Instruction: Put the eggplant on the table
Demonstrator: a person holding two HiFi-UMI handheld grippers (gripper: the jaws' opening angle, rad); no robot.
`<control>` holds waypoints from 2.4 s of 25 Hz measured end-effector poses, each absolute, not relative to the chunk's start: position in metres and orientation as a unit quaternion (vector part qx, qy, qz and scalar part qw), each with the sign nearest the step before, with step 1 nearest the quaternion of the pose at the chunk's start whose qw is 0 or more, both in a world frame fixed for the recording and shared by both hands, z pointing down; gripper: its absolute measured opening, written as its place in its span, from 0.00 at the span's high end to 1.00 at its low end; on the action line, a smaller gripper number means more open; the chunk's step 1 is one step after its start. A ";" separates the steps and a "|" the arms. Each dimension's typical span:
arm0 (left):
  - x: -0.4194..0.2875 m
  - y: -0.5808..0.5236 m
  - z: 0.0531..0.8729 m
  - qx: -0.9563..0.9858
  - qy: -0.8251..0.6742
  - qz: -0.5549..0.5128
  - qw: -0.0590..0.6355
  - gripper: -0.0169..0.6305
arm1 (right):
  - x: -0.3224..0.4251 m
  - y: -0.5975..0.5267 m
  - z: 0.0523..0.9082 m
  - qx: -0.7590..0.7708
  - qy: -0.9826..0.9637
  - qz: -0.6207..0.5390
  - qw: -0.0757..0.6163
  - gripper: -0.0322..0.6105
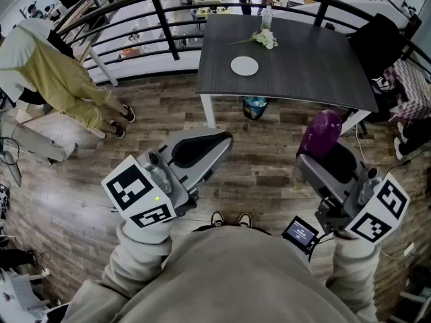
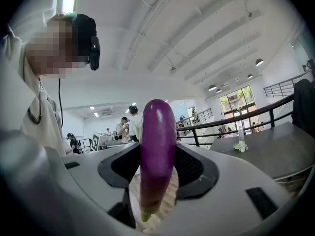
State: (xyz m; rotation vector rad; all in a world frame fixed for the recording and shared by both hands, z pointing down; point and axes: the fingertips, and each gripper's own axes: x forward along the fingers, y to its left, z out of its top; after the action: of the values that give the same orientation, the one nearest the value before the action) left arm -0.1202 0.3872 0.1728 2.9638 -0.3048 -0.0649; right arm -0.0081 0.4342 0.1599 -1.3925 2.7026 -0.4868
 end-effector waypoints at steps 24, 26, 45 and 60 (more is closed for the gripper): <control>-0.047 0.405 0.199 0.989 -0.093 0.008 0.115 0.97 | 0.067 0.447 0.187 -0.433 0.870 -0.213 0.101 0.61; -0.041 0.409 0.201 0.989 -0.093 0.011 0.118 0.97 | 0.075 0.452 0.192 -0.431 0.870 -0.218 0.101 0.61; -0.039 0.401 0.205 0.987 -0.083 -0.010 0.140 0.97 | 0.089 0.446 0.200 -0.443 0.864 -0.215 0.103 0.61; -0.047 0.302 0.209 0.984 -0.094 -0.038 0.148 0.97 | 0.071 0.355 0.199 -0.443 0.867 -0.218 0.065 0.61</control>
State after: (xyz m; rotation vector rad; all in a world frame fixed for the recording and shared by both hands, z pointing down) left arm -0.0468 0.3020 0.2095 2.8299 -0.2692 -0.1095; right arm 0.0711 0.3553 0.1986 -1.3374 2.6168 -0.6581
